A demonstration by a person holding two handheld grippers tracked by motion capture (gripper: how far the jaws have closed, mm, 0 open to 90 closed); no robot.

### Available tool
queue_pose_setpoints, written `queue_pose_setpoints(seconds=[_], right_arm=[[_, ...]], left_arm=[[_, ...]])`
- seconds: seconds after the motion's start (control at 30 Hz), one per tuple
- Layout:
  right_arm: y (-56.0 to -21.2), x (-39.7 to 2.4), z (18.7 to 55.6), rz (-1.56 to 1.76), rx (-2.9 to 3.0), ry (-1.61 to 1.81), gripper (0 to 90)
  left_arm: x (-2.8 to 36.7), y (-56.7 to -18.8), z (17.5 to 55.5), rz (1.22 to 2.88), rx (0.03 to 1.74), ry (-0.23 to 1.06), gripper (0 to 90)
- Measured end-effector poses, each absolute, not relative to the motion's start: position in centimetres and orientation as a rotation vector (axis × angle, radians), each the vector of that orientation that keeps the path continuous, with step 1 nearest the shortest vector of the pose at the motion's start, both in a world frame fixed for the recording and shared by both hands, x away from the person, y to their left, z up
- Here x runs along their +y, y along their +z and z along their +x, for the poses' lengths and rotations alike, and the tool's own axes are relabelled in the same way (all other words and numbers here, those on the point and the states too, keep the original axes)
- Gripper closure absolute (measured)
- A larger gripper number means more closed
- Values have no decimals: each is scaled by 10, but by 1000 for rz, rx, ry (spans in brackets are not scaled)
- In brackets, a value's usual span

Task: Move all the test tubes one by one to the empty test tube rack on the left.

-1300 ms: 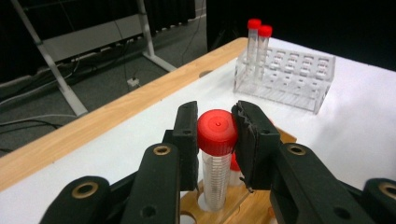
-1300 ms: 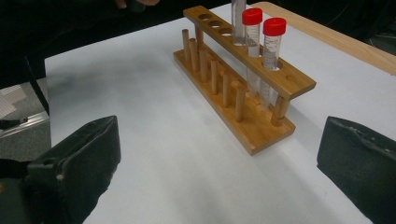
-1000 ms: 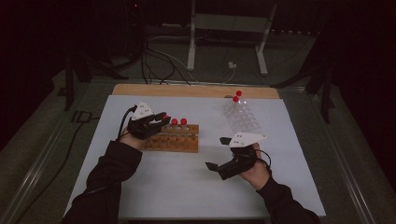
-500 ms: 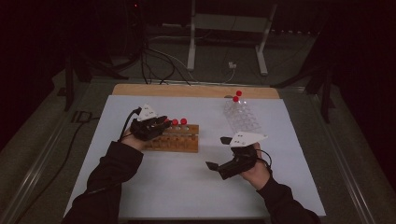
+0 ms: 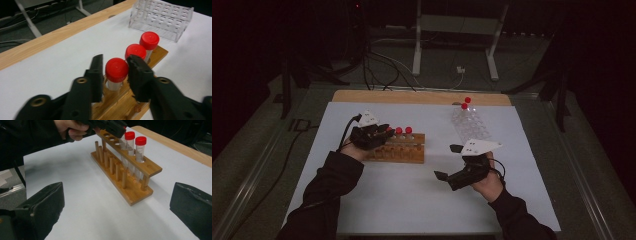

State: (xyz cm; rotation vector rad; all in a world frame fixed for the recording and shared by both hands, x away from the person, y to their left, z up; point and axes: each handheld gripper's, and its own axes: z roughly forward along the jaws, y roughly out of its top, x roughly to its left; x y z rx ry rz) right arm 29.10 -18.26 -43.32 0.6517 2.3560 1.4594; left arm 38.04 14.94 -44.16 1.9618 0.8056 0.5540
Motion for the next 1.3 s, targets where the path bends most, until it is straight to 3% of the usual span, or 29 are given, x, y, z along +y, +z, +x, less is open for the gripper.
queue_pose_setpoints(seconds=[0.2, 0.43, 0.57, 0.7, 1.3], right_arm=[[-429, -187, 292, 653, 2322, 1480, 0], [-425, -198, 302, 647, 2269, 1527, 0], [-423, -205, 311, 634, 2229, 1537, 0], [-420, -215, 324, 653, 2192, 1535, 0], [-430, -250, 405, 953, 2084, 1354, 0]], left_arm=[[161, -434, 371, 1933, 799, 545, 520], [169, -431, 352, 1912, 760, 516, 195], [174, -431, 339, 1901, 718, 476, 75], [175, -434, 324, 1904, 667, 426, 23], [178, -446, 295, 1854, 584, 456, 19]])
